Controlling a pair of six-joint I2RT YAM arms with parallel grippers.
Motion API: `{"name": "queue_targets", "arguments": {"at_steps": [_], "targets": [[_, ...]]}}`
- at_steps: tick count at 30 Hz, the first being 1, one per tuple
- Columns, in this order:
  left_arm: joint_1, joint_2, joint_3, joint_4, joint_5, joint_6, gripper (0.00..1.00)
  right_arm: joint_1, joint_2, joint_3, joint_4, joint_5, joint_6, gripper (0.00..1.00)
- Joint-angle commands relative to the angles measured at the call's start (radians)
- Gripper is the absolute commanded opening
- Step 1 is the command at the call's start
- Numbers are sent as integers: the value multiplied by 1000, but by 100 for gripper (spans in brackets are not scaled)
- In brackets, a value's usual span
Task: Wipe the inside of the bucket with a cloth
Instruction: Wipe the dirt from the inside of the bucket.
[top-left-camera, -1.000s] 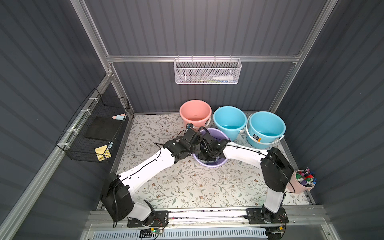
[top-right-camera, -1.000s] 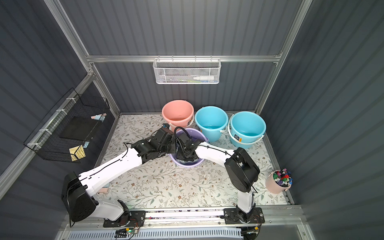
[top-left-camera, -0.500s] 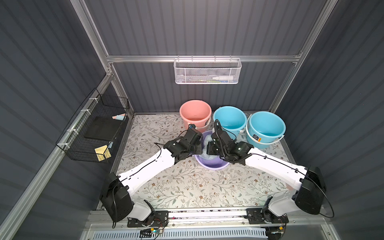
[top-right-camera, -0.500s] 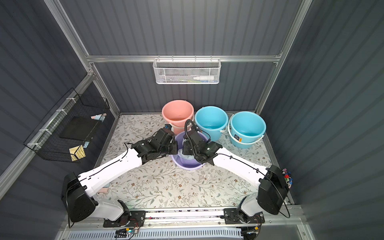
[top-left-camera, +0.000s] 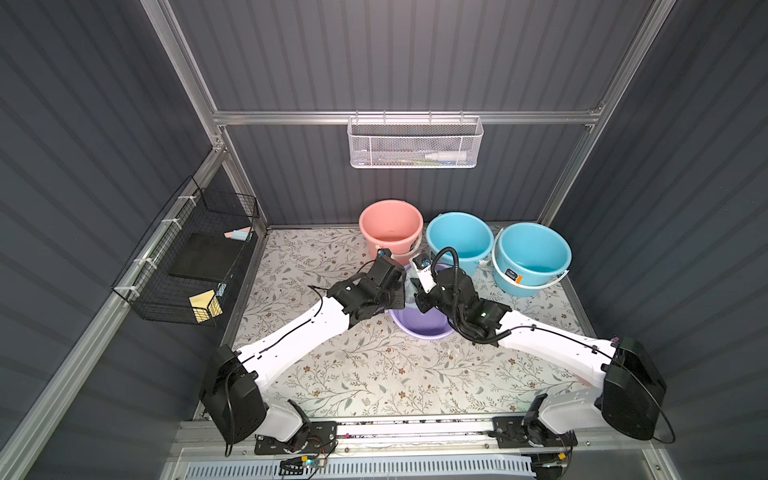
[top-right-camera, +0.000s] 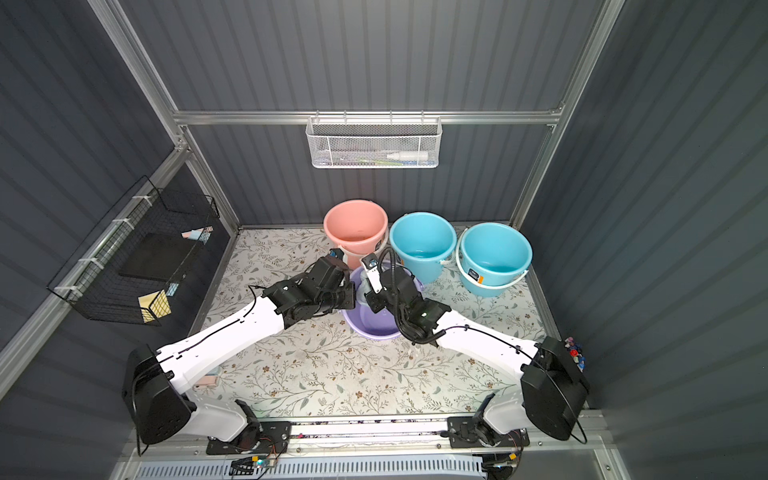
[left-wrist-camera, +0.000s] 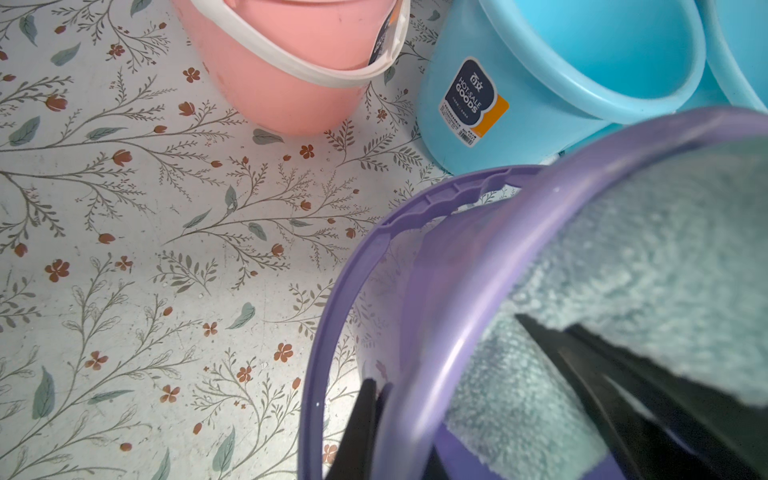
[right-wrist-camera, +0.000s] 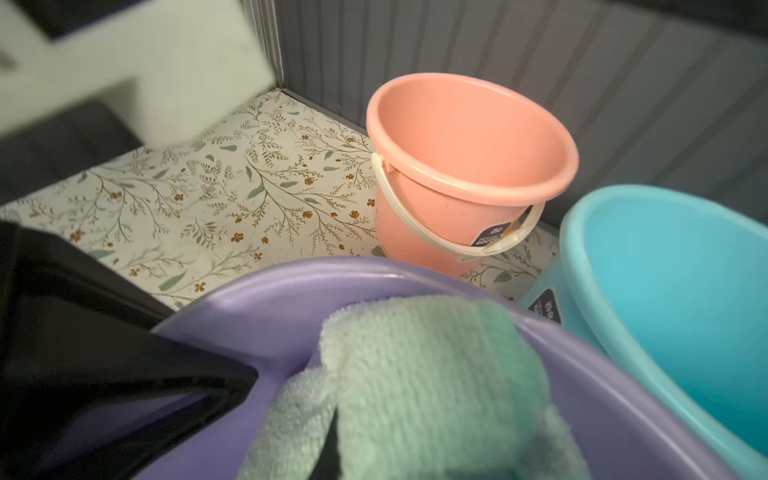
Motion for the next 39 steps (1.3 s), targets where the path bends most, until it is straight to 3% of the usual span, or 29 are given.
{"name": "queue_targets", "arguments": {"at_steps": [1,11,22,31,35,39], "targets": [[-6,-17,16,14,45,23,0,-39,10,3,125,-38,-226,0],[-6,-16,20,26,36,29,0,-93,102,-19,-9,-229,-208,0],[-7,2,27,38,19,43,0,-101,241,105,-376,-368,-247,0],[-7,8,24,38,22,52,0,-118,389,248,-565,-354,-138,0],[-6,28,36,37,19,61,0,-128,392,276,-591,-386,-119,0],[-7,49,55,17,12,67,0,-133,327,273,-595,-335,-109,0]]}}
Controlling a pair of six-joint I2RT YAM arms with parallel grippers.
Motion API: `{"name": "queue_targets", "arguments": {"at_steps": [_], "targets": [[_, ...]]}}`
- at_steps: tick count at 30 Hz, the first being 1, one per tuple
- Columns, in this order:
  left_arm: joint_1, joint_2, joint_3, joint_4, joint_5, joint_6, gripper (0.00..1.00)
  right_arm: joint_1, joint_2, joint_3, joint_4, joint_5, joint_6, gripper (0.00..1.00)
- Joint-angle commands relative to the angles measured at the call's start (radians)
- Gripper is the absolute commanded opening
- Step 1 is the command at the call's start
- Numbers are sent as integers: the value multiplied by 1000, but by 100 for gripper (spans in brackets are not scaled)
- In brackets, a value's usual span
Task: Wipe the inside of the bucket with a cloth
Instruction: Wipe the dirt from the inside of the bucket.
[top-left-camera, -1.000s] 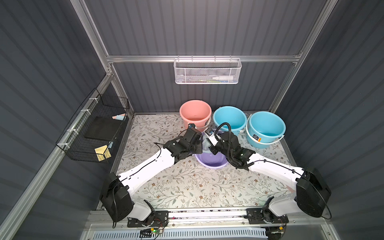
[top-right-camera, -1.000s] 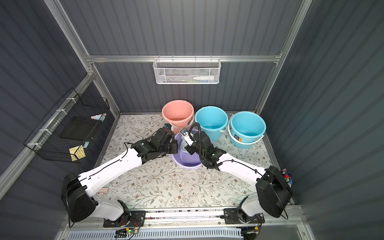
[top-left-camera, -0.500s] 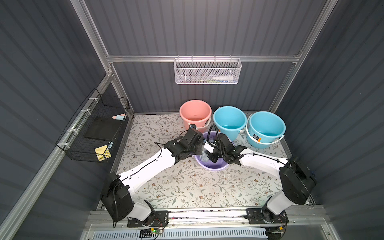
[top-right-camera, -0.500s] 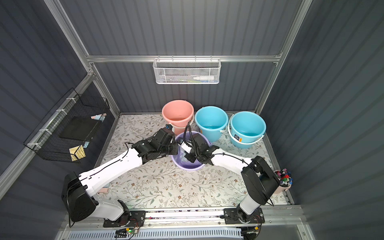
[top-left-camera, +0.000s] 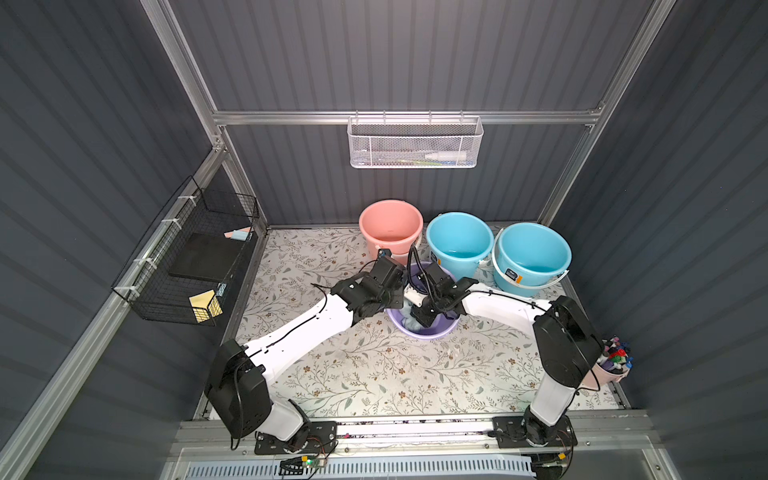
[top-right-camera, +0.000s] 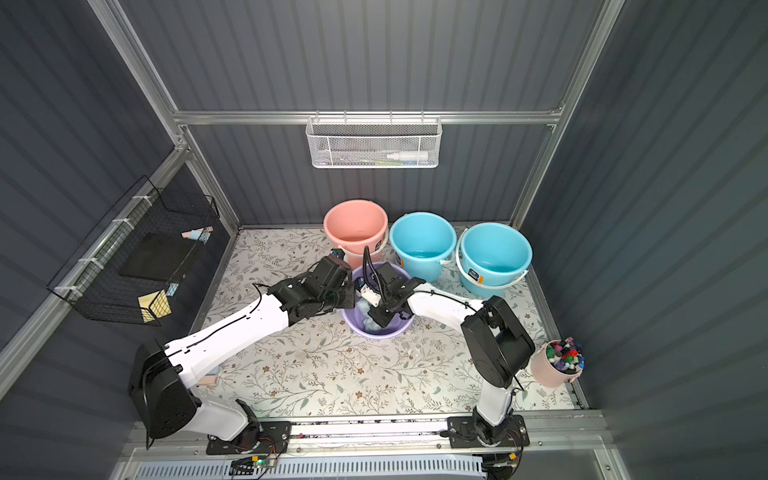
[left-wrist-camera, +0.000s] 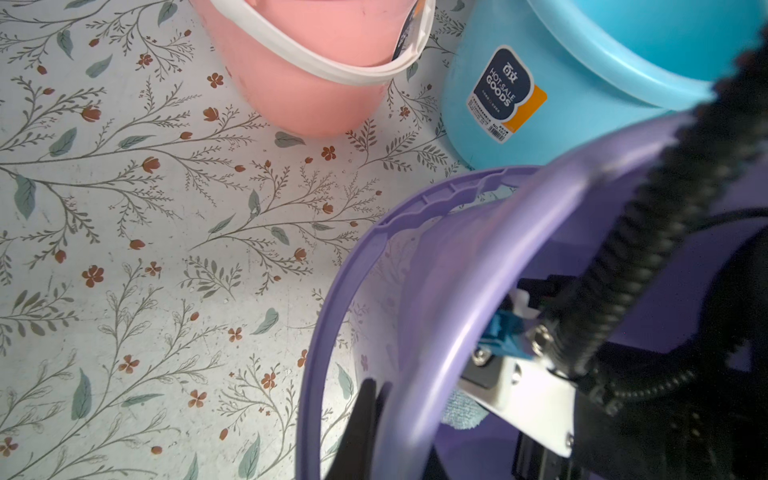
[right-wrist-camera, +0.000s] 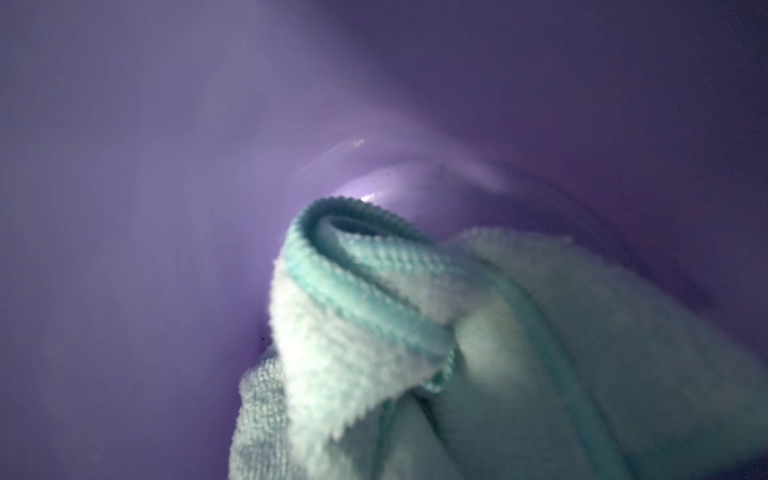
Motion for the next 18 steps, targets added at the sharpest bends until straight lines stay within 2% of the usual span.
{"name": "queue_targets", "arguments": {"at_steps": [1,7,13,16,18], "targets": [[-16,9,46,20,66,28,0,-15,-75,2,-6,32,24,0],[-16,41,55,2,87,17,0,-21,-283,-129,93,51,-72,0],[-16,60,61,11,104,28,0,-21,-382,-104,99,76,-242,0],[-17,60,65,11,111,39,0,-23,-403,-92,139,16,-331,0],[-17,59,73,13,113,44,0,-23,-398,-81,191,-26,-328,0]]}}
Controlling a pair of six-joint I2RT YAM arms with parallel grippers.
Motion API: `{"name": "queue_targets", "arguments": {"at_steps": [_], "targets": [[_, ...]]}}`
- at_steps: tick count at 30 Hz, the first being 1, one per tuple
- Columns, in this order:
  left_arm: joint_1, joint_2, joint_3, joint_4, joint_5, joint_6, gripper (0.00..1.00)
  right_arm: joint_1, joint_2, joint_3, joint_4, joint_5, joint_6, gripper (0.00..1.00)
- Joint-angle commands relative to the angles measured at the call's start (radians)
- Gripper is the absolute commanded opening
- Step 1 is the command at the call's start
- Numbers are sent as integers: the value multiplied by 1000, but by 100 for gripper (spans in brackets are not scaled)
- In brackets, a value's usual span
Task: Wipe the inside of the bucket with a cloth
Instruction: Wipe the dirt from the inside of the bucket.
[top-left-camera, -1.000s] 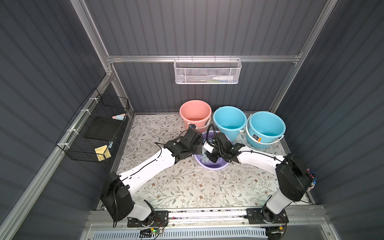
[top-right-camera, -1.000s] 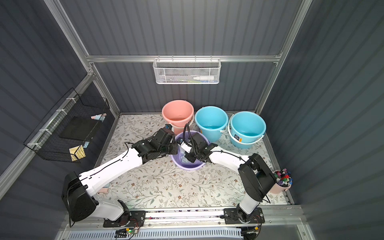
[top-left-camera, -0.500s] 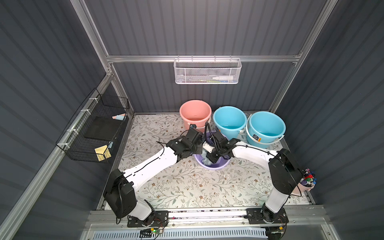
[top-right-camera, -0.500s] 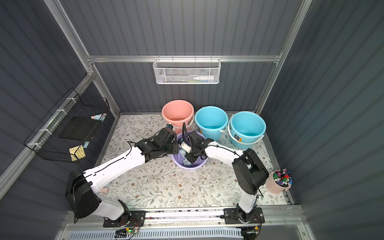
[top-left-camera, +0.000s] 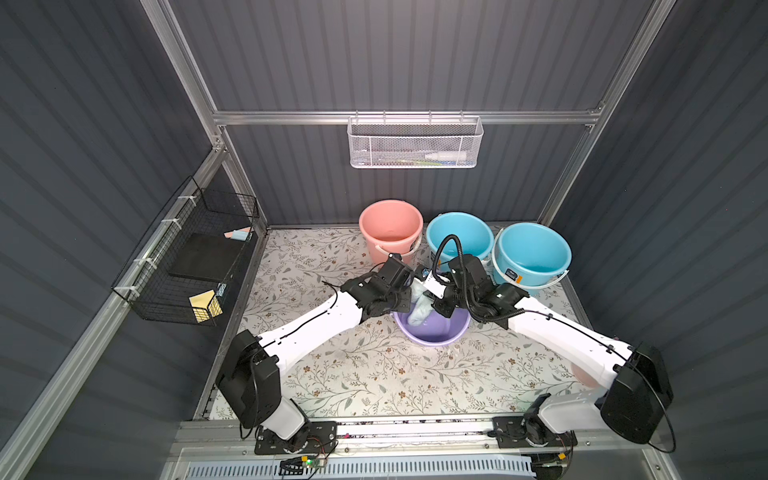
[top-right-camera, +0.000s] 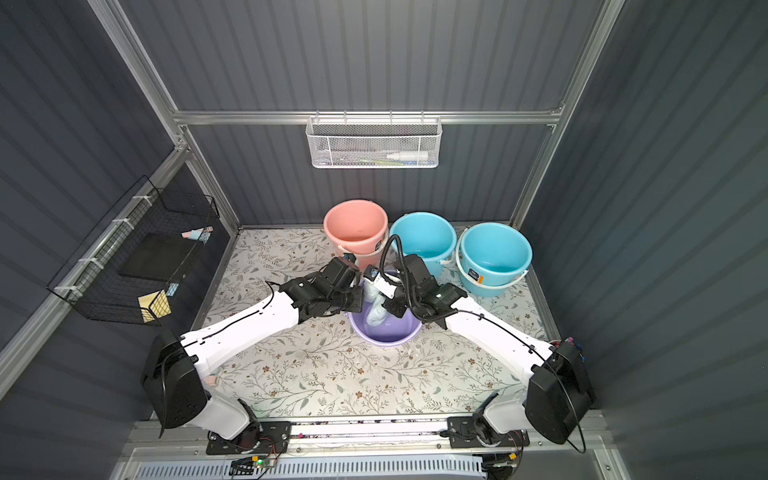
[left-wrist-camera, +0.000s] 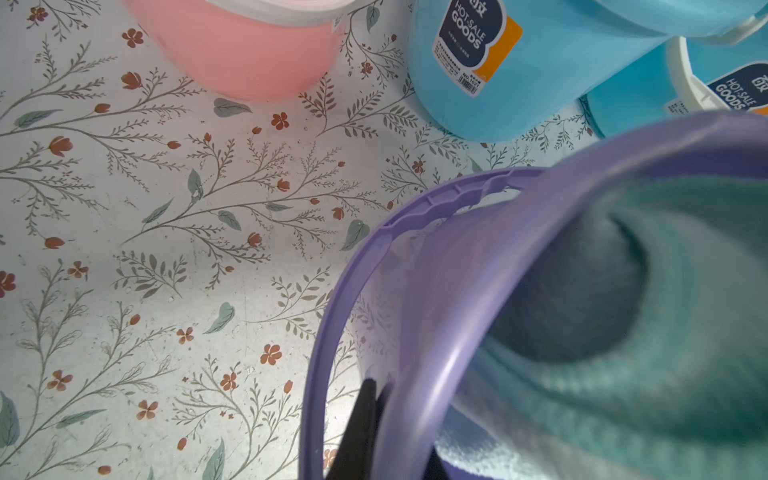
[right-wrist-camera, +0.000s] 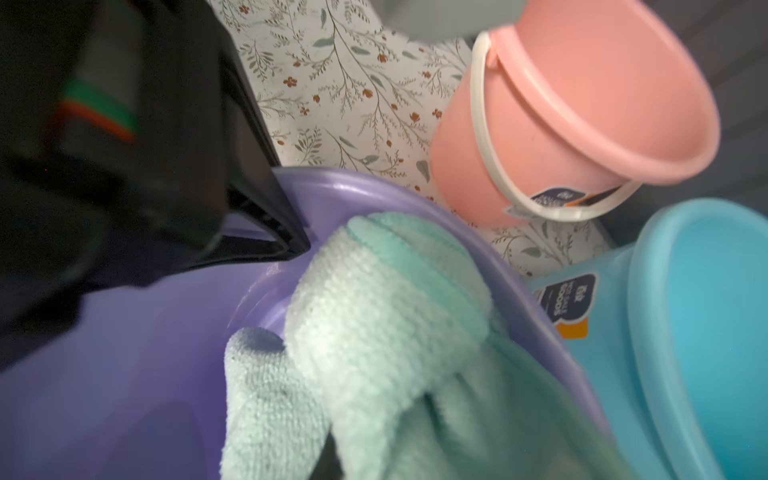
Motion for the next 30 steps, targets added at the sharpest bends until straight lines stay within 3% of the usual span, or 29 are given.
{"name": "queue_targets", "arguments": {"at_steps": [1,4,6,13,19,23,30], "targets": [[-7,-4,52,10,21,30,0,-3,5,49,81,-96,-86,0],[-7,-13,45,23,28,45,0,-6,45,90,72,-213,-81,0],[-7,-15,43,23,29,47,0,-7,75,105,87,-221,-73,0],[-7,-22,37,14,17,43,0,-13,95,145,51,267,-70,0],[-7,-15,39,13,3,45,0,-26,62,174,-126,437,-92,0],[-6,-17,43,13,-9,44,0,-28,54,216,-349,472,-76,0],[-7,-30,43,6,-26,31,0,-24,49,279,-737,324,25,0]]}}
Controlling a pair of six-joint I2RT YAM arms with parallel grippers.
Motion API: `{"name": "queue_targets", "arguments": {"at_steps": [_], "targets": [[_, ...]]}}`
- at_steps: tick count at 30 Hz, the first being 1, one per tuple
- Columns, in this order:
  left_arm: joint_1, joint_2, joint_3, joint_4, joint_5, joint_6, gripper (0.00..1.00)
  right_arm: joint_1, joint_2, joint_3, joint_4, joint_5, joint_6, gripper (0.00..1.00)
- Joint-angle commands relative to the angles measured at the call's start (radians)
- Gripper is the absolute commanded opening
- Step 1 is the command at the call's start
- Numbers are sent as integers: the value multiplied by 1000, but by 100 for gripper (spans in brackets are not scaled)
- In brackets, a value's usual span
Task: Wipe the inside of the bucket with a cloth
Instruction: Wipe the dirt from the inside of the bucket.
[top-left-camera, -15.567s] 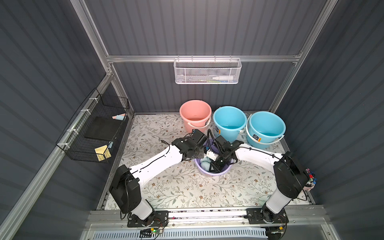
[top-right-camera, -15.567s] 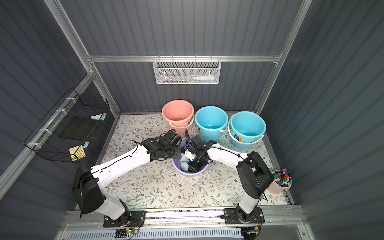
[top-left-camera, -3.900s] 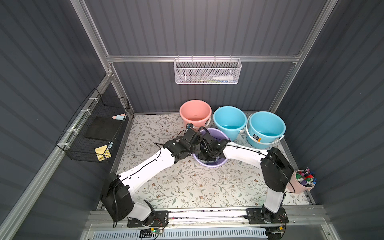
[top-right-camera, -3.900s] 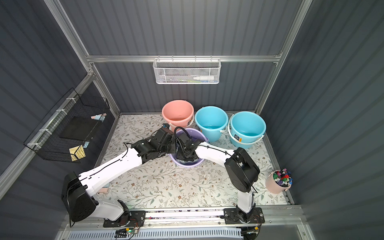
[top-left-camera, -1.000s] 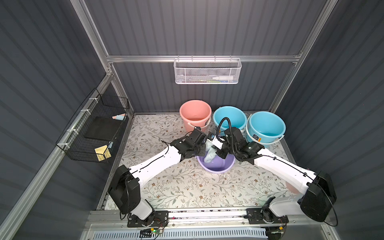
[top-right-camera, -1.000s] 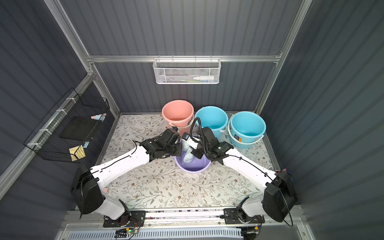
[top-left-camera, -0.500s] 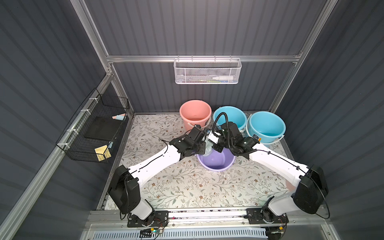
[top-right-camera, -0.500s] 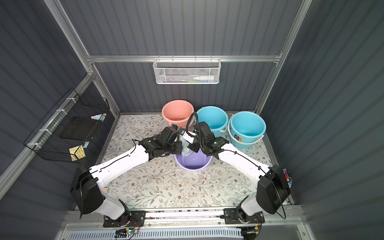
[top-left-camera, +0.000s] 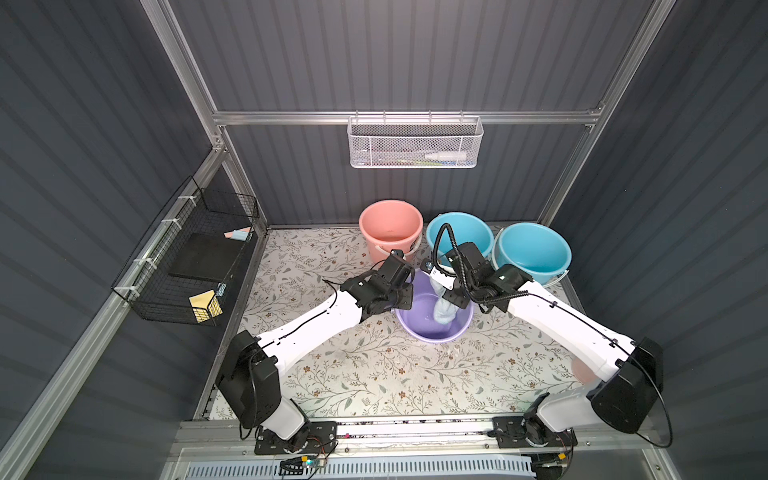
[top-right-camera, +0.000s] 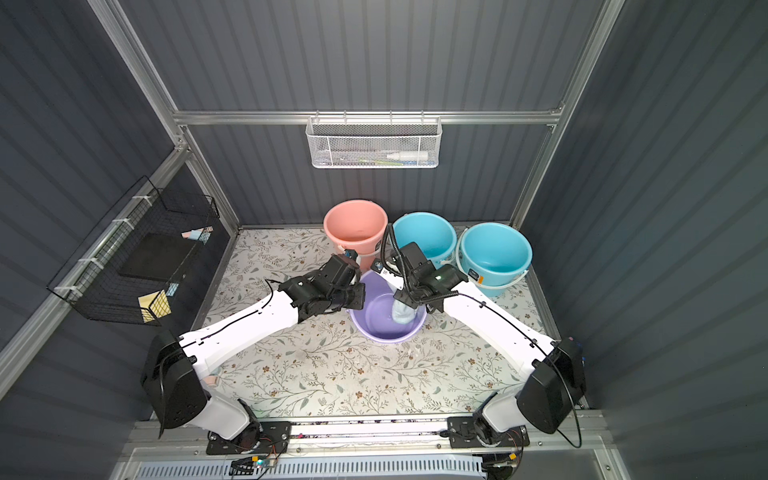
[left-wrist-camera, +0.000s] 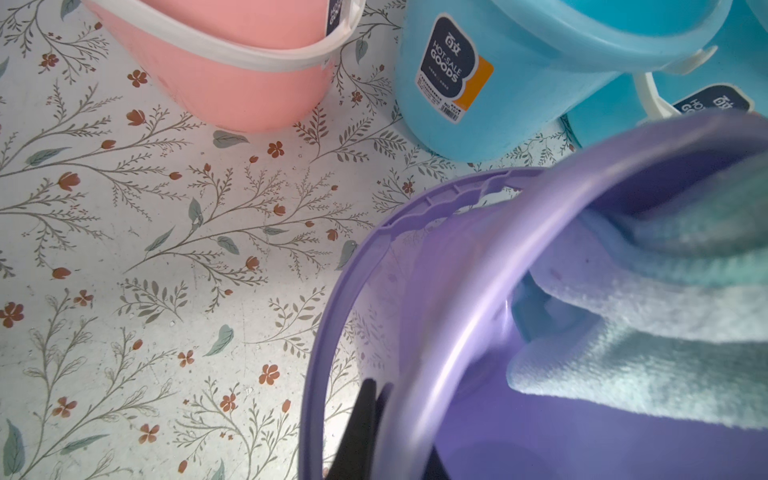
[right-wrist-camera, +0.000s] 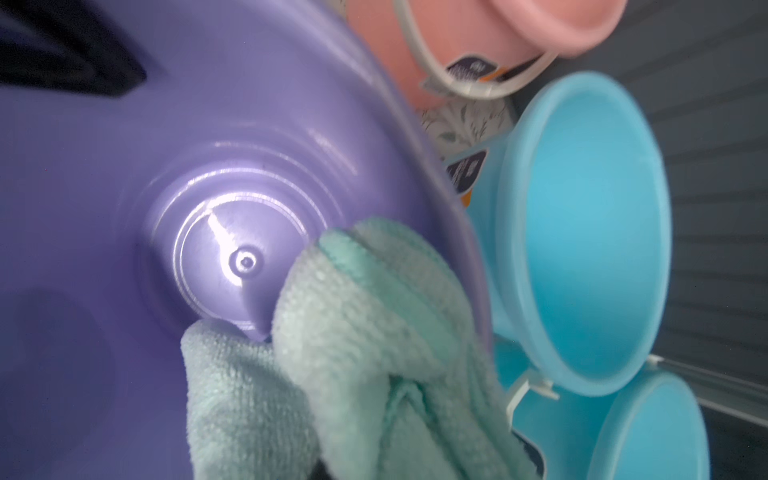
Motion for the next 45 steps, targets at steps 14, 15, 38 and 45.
{"name": "queue_targets", "arguments": {"at_steps": [14,15,38,45], "targets": [[-4,-18,51,-20,-22,0,0,-11,-7,3,-313,-741,211,0],[-4,-17,52,-10,-28,0,0,-11,-6,-7,-258,-789,239,0],[-4,-40,39,15,-1,-11,0,-12,18,-212,781,-325,529,0],[-4,-50,37,10,-11,-17,0,-12,48,-173,810,-158,355,0]]}}
